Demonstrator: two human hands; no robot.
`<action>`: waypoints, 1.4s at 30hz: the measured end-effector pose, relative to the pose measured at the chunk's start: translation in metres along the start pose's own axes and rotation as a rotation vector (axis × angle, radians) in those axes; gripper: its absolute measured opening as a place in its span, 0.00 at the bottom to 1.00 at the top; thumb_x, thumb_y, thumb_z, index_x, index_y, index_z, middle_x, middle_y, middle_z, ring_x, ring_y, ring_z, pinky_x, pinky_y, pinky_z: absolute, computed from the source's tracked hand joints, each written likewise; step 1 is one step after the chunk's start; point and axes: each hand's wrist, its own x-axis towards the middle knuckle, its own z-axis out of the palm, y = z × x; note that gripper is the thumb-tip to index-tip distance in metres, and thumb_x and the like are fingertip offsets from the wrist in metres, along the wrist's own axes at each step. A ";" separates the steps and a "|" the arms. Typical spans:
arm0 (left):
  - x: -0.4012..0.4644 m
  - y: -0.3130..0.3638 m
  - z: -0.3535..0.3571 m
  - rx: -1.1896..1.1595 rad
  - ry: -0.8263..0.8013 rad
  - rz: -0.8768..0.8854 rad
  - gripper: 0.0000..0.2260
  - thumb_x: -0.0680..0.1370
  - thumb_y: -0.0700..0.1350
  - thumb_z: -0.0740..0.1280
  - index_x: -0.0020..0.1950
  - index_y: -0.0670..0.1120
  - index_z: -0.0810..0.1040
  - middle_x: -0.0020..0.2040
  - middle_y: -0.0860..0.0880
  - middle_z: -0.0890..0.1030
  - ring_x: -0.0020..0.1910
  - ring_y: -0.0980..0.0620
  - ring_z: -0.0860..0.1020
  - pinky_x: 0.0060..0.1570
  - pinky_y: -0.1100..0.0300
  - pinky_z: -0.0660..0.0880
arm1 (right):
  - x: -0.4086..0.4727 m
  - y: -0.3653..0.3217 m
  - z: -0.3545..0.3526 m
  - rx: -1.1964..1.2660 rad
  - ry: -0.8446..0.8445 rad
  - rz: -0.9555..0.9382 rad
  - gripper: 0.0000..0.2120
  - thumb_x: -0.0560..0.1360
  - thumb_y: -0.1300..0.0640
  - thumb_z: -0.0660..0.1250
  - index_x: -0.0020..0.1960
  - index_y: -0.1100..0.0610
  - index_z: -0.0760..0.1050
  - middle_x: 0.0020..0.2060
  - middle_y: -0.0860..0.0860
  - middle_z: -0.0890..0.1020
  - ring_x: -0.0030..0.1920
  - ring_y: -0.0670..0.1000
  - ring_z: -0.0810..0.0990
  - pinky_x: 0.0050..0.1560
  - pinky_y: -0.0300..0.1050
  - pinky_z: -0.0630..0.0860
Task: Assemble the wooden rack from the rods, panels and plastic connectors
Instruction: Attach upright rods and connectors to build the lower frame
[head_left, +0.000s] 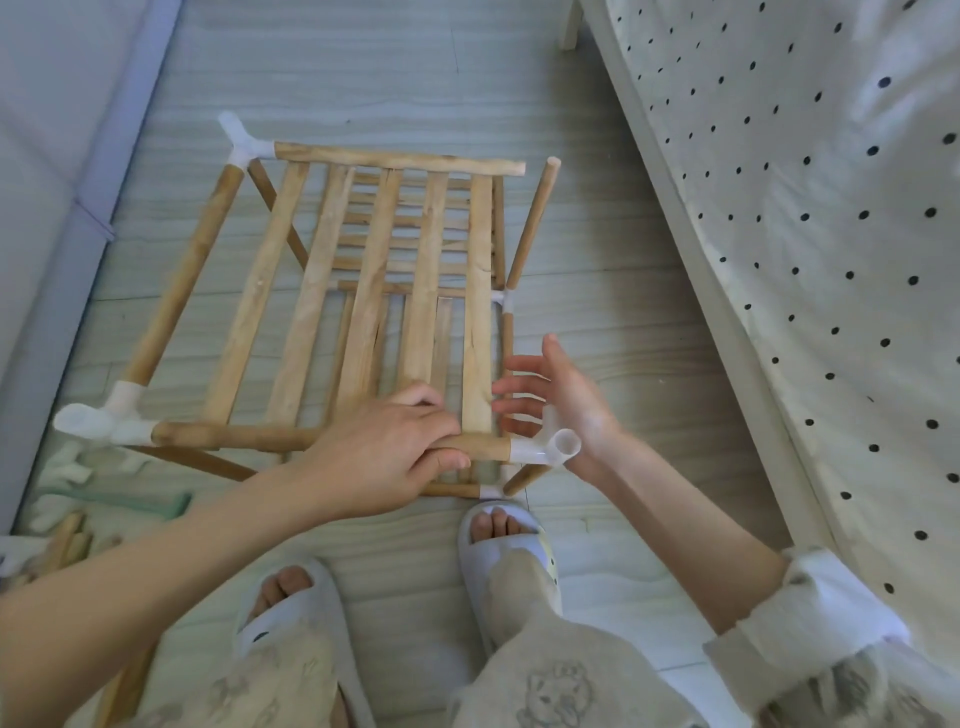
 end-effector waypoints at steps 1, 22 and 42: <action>-0.001 0.000 0.001 -0.009 0.003 -0.030 0.28 0.71 0.66 0.45 0.48 0.49 0.76 0.48 0.55 0.68 0.50 0.54 0.75 0.42 0.56 0.71 | 0.001 0.003 0.001 0.014 -0.002 0.013 0.25 0.81 0.42 0.51 0.49 0.61 0.75 0.32 0.53 0.80 0.31 0.51 0.76 0.37 0.45 0.72; 0.008 0.014 -0.003 0.022 -0.039 -0.204 0.12 0.78 0.58 0.58 0.53 0.54 0.76 0.59 0.56 0.70 0.54 0.56 0.75 0.41 0.60 0.64 | -0.005 -0.004 0.014 -1.132 0.246 -0.435 0.29 0.80 0.42 0.44 0.51 0.59 0.77 0.46 0.58 0.83 0.51 0.60 0.78 0.56 0.54 0.73; -0.018 -0.011 -0.017 0.100 0.148 0.102 0.15 0.78 0.49 0.60 0.60 0.44 0.77 0.61 0.48 0.76 0.65 0.50 0.70 0.62 0.53 0.72 | -0.011 -0.027 0.024 -1.678 0.264 -0.417 0.20 0.81 0.48 0.48 0.38 0.57 0.68 0.37 0.53 0.76 0.41 0.58 0.74 0.42 0.46 0.70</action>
